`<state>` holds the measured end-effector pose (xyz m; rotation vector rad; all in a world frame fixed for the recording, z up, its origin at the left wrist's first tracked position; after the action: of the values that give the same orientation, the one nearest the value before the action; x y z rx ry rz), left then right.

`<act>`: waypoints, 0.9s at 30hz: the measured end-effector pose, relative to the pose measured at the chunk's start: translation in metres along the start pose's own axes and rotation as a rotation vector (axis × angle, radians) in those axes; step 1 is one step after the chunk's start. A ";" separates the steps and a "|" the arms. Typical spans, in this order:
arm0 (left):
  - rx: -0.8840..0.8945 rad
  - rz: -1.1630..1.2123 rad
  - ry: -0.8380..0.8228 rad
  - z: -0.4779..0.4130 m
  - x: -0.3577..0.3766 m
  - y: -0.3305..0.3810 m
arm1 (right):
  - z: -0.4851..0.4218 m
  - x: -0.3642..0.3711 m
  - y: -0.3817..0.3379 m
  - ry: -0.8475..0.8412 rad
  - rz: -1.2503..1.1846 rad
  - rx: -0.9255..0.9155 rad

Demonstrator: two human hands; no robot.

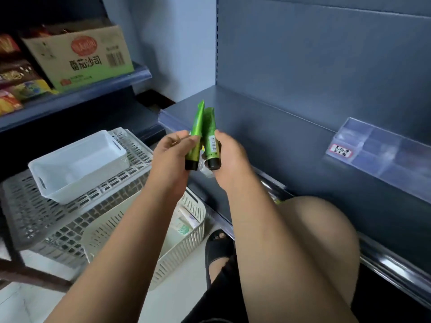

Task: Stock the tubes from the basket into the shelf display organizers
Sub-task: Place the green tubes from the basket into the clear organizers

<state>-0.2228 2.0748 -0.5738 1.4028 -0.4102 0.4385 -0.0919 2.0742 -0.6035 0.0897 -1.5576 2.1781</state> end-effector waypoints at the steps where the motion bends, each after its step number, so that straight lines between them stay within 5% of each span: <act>1: -0.001 0.010 -0.008 0.002 0.007 0.004 | 0.005 -0.002 -0.007 -0.019 -0.039 -0.009; 9: 0.051 -0.136 -0.315 0.037 0.106 0.006 | 0.059 -0.057 -0.084 -0.091 -0.023 -0.286; 15: 0.128 -0.189 -0.479 0.071 0.188 -0.010 | 0.125 -0.167 -0.156 0.251 0.147 -0.497; 27: 0.098 -0.089 -0.824 0.192 0.337 -0.071 | 0.290 -0.331 -0.212 0.604 0.388 -0.690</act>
<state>0.0982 1.8937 -0.4348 1.6531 -0.9928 -0.2235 0.2277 1.7561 -0.4160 -1.0504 -1.9238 1.5416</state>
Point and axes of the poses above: each hand's wrist, its own z-axis away from the middle knuckle, its own x-axis out of the palm, y = z × x, the point moved 9 cm from there along -z, towards the middle knuckle, and after that the axes turned 5 degrees about z, right-handed, at the moved point
